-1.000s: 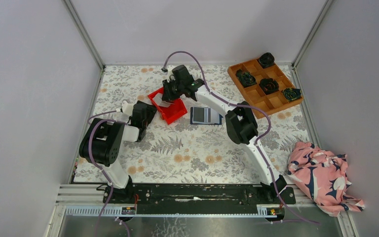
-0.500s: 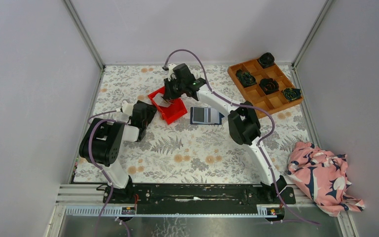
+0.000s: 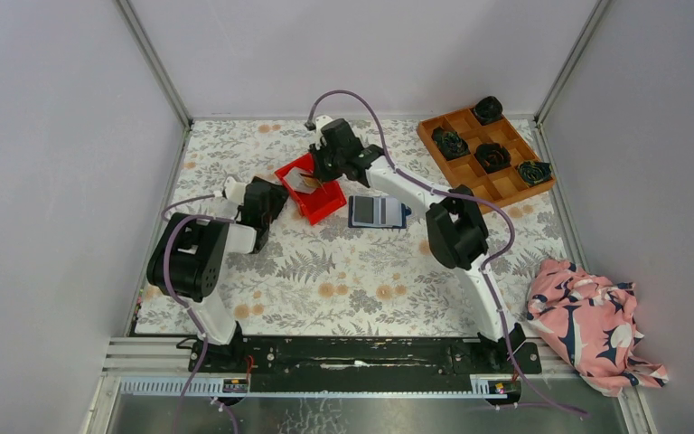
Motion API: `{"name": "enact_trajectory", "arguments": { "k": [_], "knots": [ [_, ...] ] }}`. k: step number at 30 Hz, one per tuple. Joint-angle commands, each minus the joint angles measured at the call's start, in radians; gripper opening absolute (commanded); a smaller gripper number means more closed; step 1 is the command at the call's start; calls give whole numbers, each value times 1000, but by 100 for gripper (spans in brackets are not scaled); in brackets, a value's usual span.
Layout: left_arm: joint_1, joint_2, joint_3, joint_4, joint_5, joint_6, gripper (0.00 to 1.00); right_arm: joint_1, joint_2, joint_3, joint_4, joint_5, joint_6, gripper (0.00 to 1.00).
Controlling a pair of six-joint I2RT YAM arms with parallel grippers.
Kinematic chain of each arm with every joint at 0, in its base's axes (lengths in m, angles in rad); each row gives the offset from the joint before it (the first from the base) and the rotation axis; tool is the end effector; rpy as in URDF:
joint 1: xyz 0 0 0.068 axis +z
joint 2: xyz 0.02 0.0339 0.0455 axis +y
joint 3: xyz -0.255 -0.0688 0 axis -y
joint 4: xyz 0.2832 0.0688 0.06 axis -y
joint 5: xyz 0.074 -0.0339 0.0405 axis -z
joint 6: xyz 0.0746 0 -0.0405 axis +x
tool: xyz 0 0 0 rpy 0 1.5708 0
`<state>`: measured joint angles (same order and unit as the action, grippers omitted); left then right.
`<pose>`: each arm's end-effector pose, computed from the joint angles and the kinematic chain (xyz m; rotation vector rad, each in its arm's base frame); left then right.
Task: Put the credit cards into the card holder
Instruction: Move the storage box to the center of the board.
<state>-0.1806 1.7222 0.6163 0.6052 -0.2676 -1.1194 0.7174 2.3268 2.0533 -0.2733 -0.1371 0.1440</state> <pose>0.3647 -0.0465 0.0693 -1.0929 1.7865 -0.5251 0.4531 0.4088 0.2034 -0.6974 2.0679 0.6477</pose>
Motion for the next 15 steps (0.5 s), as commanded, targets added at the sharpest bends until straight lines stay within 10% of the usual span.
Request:
{"name": "enact_trajectory", "arguments": {
  "k": [1, 15],
  "knots": [
    [-3, 44, 63, 21, 16, 35, 66, 11, -131, -69, 76, 117, -47, 0],
    [-60, 143, 214, -10, 41, 83, 65, -56, -332, -311, 298, 183, -4, 0]
  ]
}}
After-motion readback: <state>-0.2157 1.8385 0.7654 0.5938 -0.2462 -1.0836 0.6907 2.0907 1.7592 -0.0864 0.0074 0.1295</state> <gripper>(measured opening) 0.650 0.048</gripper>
